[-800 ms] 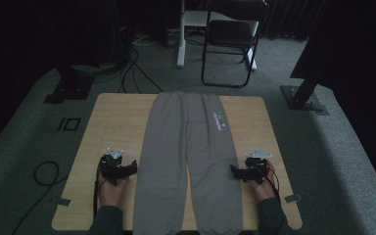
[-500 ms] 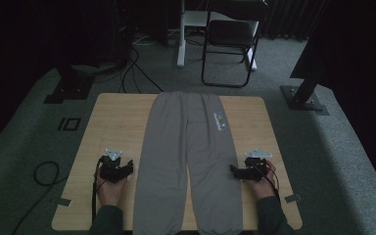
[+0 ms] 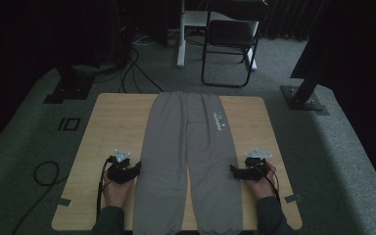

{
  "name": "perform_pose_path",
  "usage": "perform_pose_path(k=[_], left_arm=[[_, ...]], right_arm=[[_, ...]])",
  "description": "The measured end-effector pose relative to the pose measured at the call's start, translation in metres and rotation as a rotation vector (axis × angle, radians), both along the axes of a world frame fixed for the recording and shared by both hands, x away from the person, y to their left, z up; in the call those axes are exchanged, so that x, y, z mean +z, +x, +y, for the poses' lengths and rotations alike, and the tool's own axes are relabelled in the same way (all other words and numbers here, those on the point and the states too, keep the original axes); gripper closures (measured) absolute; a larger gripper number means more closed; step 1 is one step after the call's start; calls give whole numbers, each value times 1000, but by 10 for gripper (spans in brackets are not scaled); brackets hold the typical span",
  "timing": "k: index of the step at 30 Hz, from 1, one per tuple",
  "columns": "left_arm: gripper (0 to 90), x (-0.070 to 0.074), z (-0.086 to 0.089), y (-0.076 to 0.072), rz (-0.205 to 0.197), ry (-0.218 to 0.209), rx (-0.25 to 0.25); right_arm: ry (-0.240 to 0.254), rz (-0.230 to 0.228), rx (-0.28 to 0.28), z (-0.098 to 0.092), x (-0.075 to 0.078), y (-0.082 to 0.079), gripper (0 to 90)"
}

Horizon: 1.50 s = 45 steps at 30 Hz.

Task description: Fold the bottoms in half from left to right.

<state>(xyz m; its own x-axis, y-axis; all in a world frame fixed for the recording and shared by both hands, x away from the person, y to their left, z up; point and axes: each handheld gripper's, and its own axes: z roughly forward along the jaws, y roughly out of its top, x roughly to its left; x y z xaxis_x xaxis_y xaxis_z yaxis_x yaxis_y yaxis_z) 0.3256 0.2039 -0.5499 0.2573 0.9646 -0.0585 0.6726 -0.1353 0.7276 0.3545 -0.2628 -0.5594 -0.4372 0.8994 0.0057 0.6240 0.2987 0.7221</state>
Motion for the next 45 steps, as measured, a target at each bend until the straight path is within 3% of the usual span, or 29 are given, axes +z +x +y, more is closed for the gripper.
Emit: perform_pose_path(k=[6, 12, 14, 15, 19, 22, 23, 25, 26, 27, 28, 31, 38, 41, 45], left_arm=[[458, -1, -14, 3, 22, -11, -46], [498, -2, -20, 1, 10, 54, -30], [593, -1, -18, 1, 9, 44, -37], [722, -1, -17, 1, 11, 37, -34], [836, -1, -6, -1, 23, -6, -19], [830, -1, -4, -1, 23, -20, -15], [679, -1, -4, -2, 30, -60, -47], [669, -1, -6, -3, 29, -39, -52], [790, 0, -8, -4, 24, 12, -57], [849, 0, -8, -4, 24, 12, -57], [889, -1, -6, -3, 39, -31, -64], [899, 1, -6, -2, 42, -38, -81], [899, 28, -21, -4, -52, -76, -147], [899, 31, -27, -1, -54, -91, -166], [899, 40, -44, -1, -82, -118, -227]], right_arm=[[1, 0, -1, 0, 0, -1, 105], [0, 0, 0, 0, 0, -1, 105], [1, 0, 1, 0, 0, -1, 105], [2, 0, 1, 0, 0, -1, 105], [1, 0, 3, 0, 0, -2, 105], [0, 0, 4, 0, 0, -3, 105], [0, -1, 5, 0, 0, -3, 105], [0, -1, 5, 0, 0, -3, 105], [0, -1, 6, 0, 0, -4, 105], [0, -1, 6, 0, 0, -4, 105], [1, 0, 6, 0, 0, -4, 105], [1, -1, 8, 0, 0, -5, 105], [1, 1, 10, 0, 0, -5, 106], [0, 0, 12, 0, 0, -6, 105], [1, -1, 15, 0, 0, -6, 105]])
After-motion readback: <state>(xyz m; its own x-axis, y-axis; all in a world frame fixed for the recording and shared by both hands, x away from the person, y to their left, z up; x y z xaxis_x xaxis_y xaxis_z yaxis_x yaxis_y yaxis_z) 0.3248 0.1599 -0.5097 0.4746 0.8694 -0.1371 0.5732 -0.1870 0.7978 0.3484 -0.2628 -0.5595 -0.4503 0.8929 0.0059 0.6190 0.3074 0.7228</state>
